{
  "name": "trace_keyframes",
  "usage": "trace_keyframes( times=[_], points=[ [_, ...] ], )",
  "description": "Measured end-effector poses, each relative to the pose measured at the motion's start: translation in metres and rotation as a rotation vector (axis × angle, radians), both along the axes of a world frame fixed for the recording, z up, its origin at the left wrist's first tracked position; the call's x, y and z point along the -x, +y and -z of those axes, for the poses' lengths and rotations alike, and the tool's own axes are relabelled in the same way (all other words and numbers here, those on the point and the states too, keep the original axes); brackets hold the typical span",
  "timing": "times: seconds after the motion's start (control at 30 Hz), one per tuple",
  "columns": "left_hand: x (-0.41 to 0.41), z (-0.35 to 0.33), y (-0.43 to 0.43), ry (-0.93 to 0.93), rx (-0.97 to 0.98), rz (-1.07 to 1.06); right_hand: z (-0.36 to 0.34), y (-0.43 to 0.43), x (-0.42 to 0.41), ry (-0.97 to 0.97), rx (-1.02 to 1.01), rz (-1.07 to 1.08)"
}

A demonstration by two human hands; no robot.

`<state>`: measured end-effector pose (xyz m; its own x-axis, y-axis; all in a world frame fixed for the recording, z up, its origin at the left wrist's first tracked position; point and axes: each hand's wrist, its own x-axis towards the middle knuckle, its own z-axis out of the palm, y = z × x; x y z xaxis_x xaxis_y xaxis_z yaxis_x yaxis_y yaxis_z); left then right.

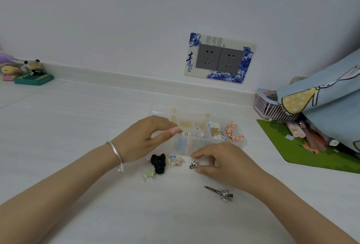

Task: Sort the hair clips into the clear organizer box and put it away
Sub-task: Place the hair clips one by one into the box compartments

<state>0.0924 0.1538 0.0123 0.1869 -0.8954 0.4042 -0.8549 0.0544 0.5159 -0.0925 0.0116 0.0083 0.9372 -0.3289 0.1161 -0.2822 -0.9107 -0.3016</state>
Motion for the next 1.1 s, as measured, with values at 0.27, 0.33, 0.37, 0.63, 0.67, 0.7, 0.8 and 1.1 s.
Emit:
trace_keyframes(
  times=[0.27,0.33,0.37,0.63,0.67,0.7,0.8,1.1],
  points=[
    [-0.002,0.003,0.000,0.005,0.000,0.000,0.005,0.001,-0.001,-0.017,-0.169,-0.108],
    [-0.003,0.004,0.000,0.002,0.001,0.002,0.005,0.001,-0.001,-0.020,-0.185,-0.110],
    [-0.003,0.004,0.000,0.001,0.002,0.003,0.005,0.001,-0.001,-0.020,-0.204,-0.100],
    [-0.006,0.004,0.000,0.030,0.000,0.020,-0.028,0.003,-0.011,-0.329,-0.498,-0.139],
    [-0.006,0.004,0.001,0.030,0.005,0.021,-0.034,-0.002,-0.016,-0.429,-0.546,-0.110],
    [-0.007,0.004,0.000,0.028,0.011,0.019,-0.040,-0.007,-0.023,-0.509,-0.586,-0.071],
    [-0.007,0.005,0.002,0.046,0.009,0.002,-0.045,-0.022,-0.043,-0.594,-0.594,0.026],
    [-0.008,0.004,0.001,0.033,0.049,0.004,-0.031,-0.029,-0.072,-0.274,-0.408,0.041]
  ],
)
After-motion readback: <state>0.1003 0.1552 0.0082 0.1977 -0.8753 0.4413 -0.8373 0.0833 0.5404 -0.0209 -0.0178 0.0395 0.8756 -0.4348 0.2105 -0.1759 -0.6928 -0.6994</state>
